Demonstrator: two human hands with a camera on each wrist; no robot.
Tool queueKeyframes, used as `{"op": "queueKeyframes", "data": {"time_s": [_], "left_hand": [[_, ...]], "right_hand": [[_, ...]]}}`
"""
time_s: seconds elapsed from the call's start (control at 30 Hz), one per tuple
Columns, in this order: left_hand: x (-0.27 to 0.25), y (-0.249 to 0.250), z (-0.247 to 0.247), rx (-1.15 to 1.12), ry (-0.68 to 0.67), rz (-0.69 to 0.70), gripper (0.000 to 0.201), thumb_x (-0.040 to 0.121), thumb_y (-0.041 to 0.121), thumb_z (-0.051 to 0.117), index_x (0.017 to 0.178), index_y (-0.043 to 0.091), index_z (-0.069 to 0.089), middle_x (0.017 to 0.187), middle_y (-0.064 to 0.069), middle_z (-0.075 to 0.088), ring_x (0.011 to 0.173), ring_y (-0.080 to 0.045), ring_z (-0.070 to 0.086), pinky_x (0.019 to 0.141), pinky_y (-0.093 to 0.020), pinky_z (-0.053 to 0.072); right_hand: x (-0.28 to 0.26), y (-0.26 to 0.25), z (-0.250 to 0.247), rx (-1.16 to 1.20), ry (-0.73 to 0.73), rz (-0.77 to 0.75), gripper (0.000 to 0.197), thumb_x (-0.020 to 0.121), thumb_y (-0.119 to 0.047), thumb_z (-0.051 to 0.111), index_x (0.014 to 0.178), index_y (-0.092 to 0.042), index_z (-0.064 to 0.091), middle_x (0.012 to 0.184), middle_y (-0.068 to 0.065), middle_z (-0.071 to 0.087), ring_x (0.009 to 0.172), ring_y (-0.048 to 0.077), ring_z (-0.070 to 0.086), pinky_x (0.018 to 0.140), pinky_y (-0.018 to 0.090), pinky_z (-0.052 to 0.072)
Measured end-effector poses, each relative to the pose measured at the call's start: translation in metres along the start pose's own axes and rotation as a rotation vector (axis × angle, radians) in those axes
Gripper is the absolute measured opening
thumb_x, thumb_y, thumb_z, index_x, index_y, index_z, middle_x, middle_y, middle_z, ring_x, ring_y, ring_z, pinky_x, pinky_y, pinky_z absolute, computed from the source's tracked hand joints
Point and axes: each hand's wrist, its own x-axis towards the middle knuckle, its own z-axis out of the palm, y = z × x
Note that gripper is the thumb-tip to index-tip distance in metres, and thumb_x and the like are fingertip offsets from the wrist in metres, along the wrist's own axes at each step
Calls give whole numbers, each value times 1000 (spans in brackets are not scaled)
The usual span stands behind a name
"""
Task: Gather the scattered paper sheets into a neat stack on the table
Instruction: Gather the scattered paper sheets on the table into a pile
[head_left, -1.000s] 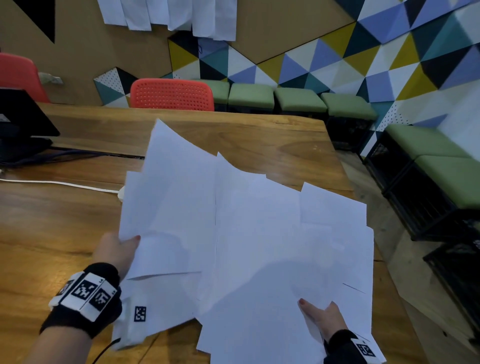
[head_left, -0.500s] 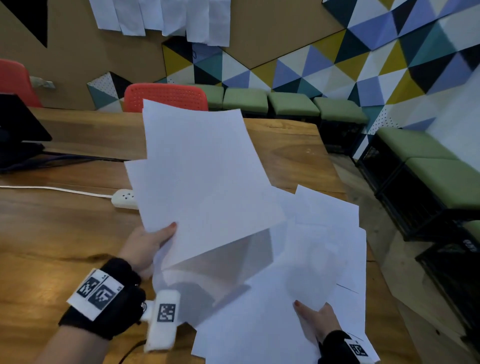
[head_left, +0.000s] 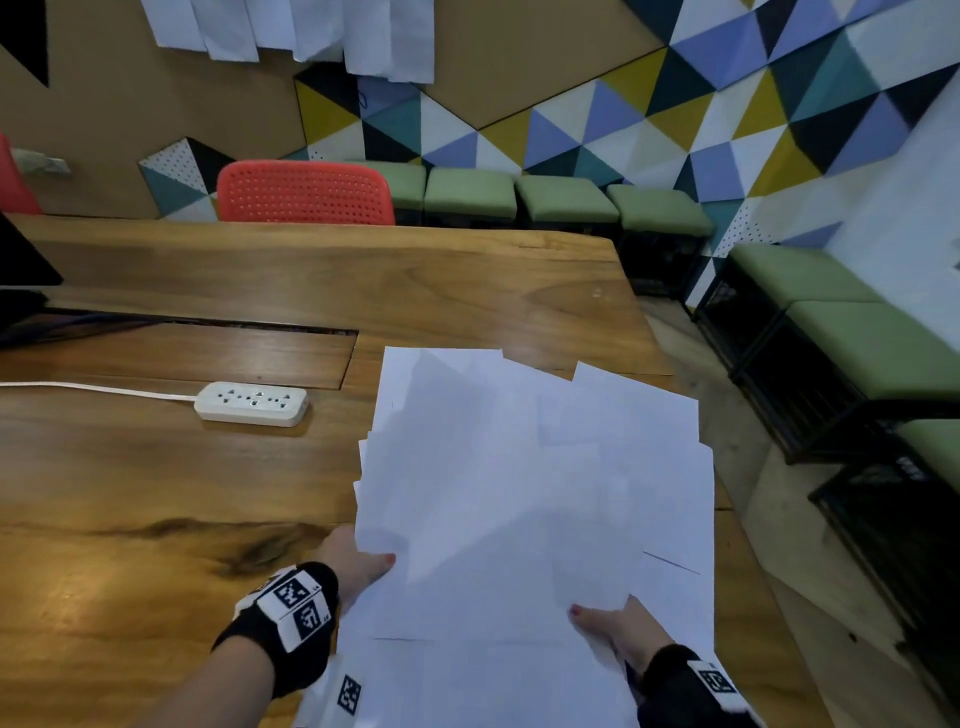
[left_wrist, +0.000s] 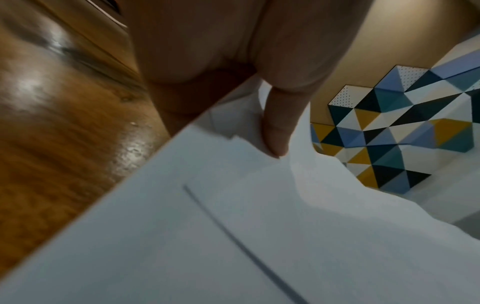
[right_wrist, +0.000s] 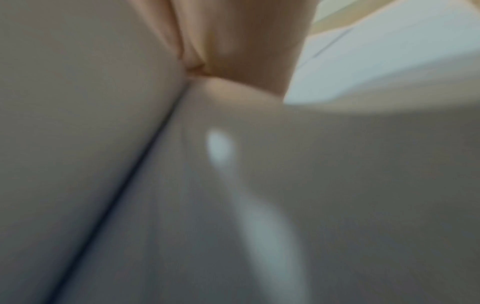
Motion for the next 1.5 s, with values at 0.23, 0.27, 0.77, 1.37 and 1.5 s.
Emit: {"op": "queueKeyframes", "data": {"time_s": [0.23,0.27,0.77,1.37,1.5], "left_hand": [[-6,0,20,183,-86,46,28,75,5,66,101,13,57,87,-1,61,88,-22,57,63,-20,44],[-6,-2,21,225,-111,61,28,75,9,66,100,16,57,90,-1,62,89,-21,58,61,-18,43],[-32,19,-22,-485,-31,285,85,25,50,90,86,2,56,71,3,70,70,-7,67,71,-25,52],[-33,35,-41,-504,-349,319,96,8,29,94,94,-1,65,85,-15,76,72,-26,73,59,-31,58],[-28,19,-46,-659,-380,263,81,9,20,95,85,1,75,91,-18,75,76,-29,73,62,-36,59]], "right_hand": [[-23,-31,22,-2,-68,13,52,53,-17,75,95,5,54,92,10,59,82,26,57,62,17,51],[-22,-29,24,-21,-66,-10,35,59,-7,78,79,1,50,80,5,56,72,23,55,48,17,48],[-18,-36,13,165,-307,-326,74,34,-23,91,100,-4,65,89,11,75,83,22,72,68,26,57],[-20,-46,30,294,-332,-279,87,13,-21,96,93,1,66,84,16,75,75,26,72,61,30,58],[-19,-35,23,332,-297,-245,90,15,-24,96,94,6,63,78,16,73,70,23,71,58,27,56]]}}
